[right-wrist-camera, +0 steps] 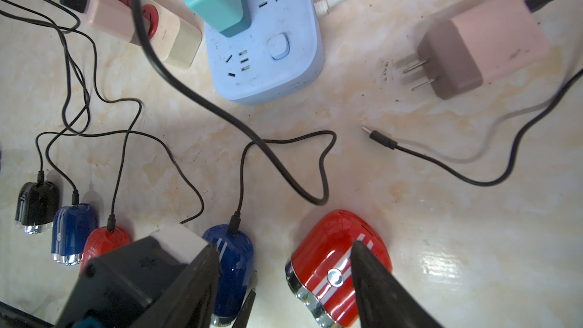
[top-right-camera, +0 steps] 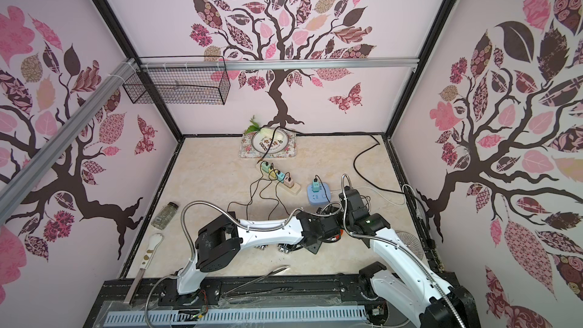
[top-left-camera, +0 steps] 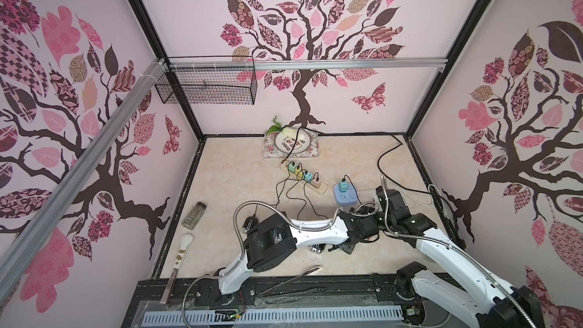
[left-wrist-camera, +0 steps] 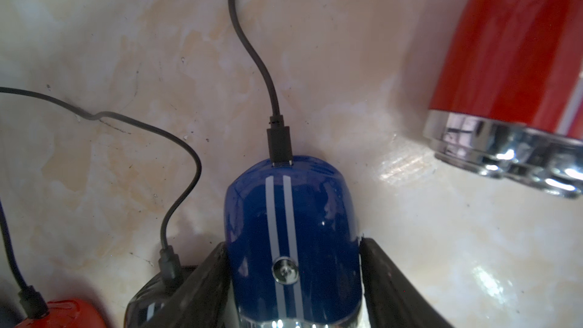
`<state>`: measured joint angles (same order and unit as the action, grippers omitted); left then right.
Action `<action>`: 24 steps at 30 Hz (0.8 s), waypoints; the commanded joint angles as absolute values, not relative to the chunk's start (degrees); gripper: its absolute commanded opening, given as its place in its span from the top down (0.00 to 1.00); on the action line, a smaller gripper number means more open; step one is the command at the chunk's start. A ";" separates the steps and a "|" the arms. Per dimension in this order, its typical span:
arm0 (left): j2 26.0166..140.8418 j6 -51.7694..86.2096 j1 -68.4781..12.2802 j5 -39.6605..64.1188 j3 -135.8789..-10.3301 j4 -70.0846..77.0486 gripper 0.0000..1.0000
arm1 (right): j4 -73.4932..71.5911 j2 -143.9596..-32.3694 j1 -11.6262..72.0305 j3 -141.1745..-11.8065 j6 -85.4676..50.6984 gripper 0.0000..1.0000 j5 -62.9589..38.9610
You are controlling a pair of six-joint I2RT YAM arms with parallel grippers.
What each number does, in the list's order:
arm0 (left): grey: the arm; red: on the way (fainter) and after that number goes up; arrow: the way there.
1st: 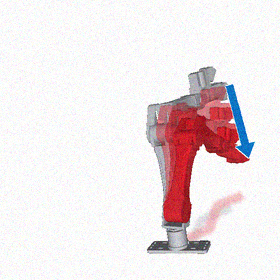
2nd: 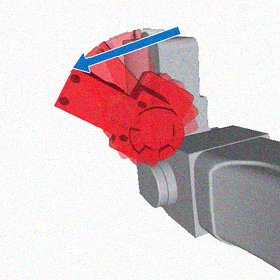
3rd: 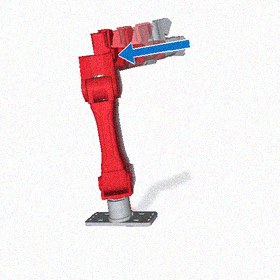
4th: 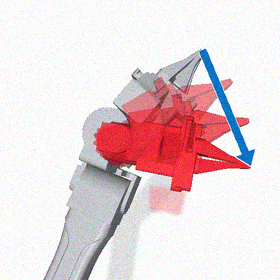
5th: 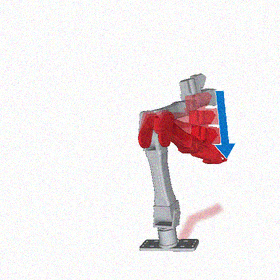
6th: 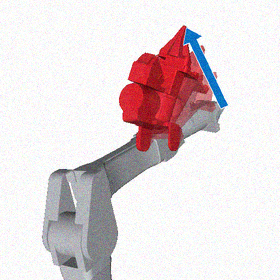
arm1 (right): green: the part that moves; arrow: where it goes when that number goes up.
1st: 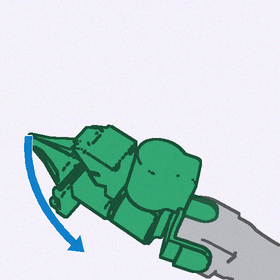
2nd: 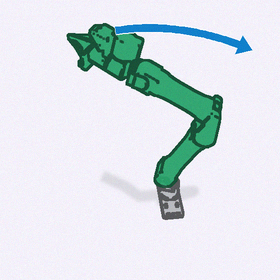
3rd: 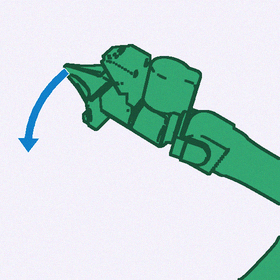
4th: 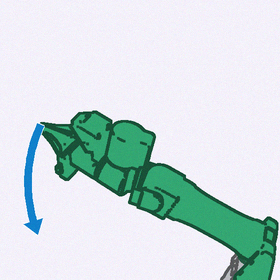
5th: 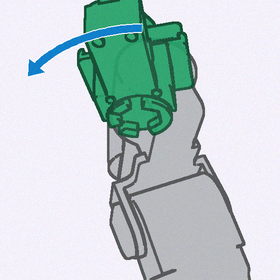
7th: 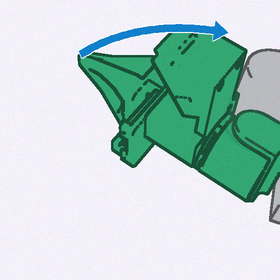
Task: Unplug the electric shaver
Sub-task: Pick up the electric shaver from the center of the board.
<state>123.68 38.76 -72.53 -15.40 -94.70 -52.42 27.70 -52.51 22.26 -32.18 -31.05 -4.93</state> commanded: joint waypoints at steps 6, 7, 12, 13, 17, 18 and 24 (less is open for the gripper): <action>127.14 36.31 -71.91 -14.24 -92.53 -48.24 0.33 | 25.67 -52.41 22.94 -34.12 -30.76 0.31 -9.93; 127.11 36.35 -71.90 -14.24 -92.47 -48.19 0.33 | 25.66 -52.43 22.94 -34.05 -30.76 0.31 -9.93; 127.61 36.48 -71.82 -14.32 -92.46 -48.52 0.33 | 25.25 -52.47 22.91 -33.67 -30.94 0.31 -10.02; 127.81 36.56 -71.87 -14.30 -92.44 -48.76 0.33 | 25.31 -52.41 22.92 -33.67 -30.94 0.31 -10.10; 127.31 36.69 -71.89 -14.81 -91.83 -48.79 0.38 | 25.47 -52.29 22.95 -33.97 -30.93 0.31 -9.85; 126.80 36.81 -71.83 -15.23 -91.46 -48.44 0.41 | 25.57 -52.20 22.93 -34.10 -30.92 0.30 -9.84; 121.45 36.83 -71.83 -18.52 -86.63 -43.29 0.58 | 26.66 -51.09 22.91 -35.55 -31.11 0.27 -8.61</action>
<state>122.21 38.65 -72.49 -16.69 -90.56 -46.54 28.05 -52.73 22.11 -32.23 -31.11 -4.47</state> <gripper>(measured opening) 0.585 0.727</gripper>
